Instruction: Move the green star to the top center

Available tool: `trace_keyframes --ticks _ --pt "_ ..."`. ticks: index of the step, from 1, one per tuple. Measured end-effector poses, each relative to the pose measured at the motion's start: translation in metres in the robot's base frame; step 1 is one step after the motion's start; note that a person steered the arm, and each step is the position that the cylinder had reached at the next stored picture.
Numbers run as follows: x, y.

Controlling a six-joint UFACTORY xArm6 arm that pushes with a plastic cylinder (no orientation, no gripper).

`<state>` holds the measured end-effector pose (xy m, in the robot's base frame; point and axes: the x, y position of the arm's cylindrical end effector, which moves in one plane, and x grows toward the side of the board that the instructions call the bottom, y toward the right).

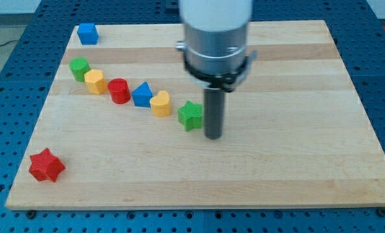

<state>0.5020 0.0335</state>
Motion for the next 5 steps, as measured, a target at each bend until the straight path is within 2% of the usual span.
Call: trace_keyframes --ticks 1,2,4,5 --pt "0.019 -0.003" --pt "0.037 -0.034" --pt "-0.045 -0.041" --pt "-0.019 -0.044"
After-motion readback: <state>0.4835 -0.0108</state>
